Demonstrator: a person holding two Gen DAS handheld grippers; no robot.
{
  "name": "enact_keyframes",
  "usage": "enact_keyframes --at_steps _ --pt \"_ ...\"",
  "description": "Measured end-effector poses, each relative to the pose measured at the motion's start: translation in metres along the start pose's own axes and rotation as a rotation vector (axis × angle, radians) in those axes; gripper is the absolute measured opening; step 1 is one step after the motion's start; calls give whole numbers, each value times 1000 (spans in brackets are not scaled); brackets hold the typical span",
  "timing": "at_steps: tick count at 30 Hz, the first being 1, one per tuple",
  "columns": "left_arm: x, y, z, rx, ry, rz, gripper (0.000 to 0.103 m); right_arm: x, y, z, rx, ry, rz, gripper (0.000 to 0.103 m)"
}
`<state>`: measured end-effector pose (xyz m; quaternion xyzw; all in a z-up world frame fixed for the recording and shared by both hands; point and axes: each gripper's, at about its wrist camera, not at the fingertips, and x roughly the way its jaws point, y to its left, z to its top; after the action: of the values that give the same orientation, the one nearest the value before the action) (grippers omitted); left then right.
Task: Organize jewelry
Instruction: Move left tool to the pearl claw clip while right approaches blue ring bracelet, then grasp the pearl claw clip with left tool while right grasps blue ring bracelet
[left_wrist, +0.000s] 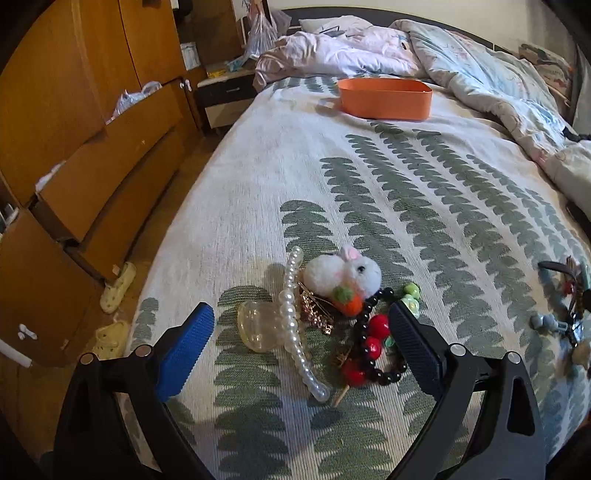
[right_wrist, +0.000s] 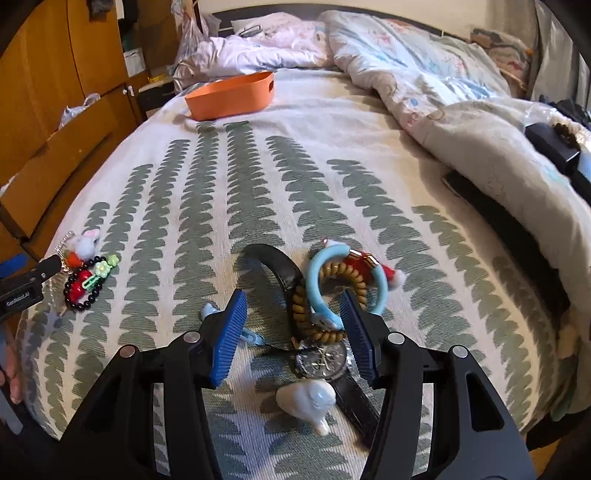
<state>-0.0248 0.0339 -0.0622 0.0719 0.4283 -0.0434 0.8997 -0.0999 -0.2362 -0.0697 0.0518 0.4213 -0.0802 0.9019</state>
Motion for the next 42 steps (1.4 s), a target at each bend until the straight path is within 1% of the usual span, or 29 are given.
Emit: enact_keyframes --at_steps 2,7,11,13,15,16,18,25,29,30,32,36,38,39,42 --pt "3 2 2 -8 6 -4 94 0 -1 2 0 -9 -2 54" --pt "10 -2 3 -4 22 -13 94 5 -4 7 12 7 -5 53" --pt "18 -5 3 14 38 4 94 11 -4 10 7 20 -3 46" --pt "23 -5 2 14 50 -1 94 13 -4 11 11 28 -12 40" --pt "27 -6 3 21 62 6 94 19 -5 10 20 48 -4 27" --pt "30 -6 3 19 70 7 94 19 -5 10 16 47 -16 25" --pt "34 -5 2 16 84 -1 94 20 -5 9 21 47 -19 24" --pt "38 0 0 -1 89 -30 94 20 -6 7 19 38 -33 23" --pt "43 -1 0 -11 94 -58 93 18 -10 7 35 35 -16 18" --pt "43 -1 0 -14 92 -59 91 17 -11 7 39 32 -17 11" --pt "44 -2 0 -10 86 -58 89 15 -14 7 52 28 -6 11" --pt "44 0 1 -15 86 -66 81 12 -18 7 70 19 8 10" --pt "44 0 1 -15 85 -67 76 10 -18 7 73 13 9 10" --pt "43 1 1 -16 82 -59 70 9 -18 7 75 7 13 10" --pt "40 7 3 -34 78 -76 63 2 -20 8 84 -15 20 10"
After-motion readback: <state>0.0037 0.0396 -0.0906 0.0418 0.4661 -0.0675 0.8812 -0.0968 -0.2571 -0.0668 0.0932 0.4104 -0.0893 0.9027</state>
